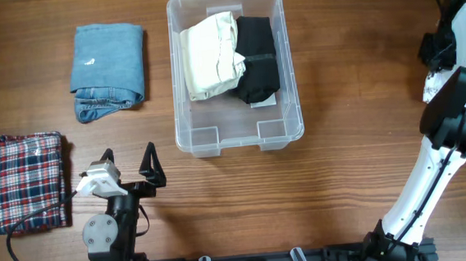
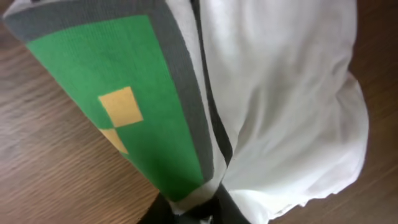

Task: Pack container
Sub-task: 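Reach the right gripper to the white green-print shirt and grasp it, then carry the white shirt with the right gripper over the bin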

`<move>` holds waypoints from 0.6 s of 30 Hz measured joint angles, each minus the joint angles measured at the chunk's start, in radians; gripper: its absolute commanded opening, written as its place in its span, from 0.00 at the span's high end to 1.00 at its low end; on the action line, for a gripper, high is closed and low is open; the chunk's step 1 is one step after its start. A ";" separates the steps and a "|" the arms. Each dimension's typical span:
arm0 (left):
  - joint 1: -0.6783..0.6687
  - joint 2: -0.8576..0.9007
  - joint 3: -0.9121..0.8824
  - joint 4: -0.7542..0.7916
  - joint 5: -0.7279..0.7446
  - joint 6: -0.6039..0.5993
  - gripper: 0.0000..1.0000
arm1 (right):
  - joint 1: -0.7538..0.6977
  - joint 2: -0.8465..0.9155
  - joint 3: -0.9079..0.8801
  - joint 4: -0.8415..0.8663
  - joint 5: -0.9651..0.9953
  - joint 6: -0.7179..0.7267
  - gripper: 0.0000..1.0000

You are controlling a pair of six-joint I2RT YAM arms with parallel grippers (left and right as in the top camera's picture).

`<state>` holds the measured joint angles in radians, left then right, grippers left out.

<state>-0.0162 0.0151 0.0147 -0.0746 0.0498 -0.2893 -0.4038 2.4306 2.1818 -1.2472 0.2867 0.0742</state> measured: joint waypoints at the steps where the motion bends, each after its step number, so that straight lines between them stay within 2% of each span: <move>1: 0.000 0.000 0.000 0.000 0.000 0.000 0.00 | 0.000 -0.011 0.000 -0.002 -0.011 0.009 0.94; 4: 0.000 0.000 0.000 0.000 0.000 0.000 0.00 | 0.004 -0.063 0.000 -0.004 -0.047 0.032 0.96; 9: 0.000 0.000 0.000 0.000 0.000 0.000 0.00 | 0.062 -0.285 0.002 -0.027 -0.108 0.080 0.96; 13: 0.000 0.000 0.000 0.000 0.000 0.000 0.00 | 0.159 -0.448 0.008 -0.036 -0.130 0.111 0.96; 18: 0.000 0.000 0.000 0.000 0.000 0.000 0.00 | 0.330 -0.569 0.009 -0.036 -0.135 0.159 0.96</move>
<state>-0.0162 0.0151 0.0147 -0.0746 0.0498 -0.2893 -0.0742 1.8614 2.1910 -1.2835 0.1516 0.2329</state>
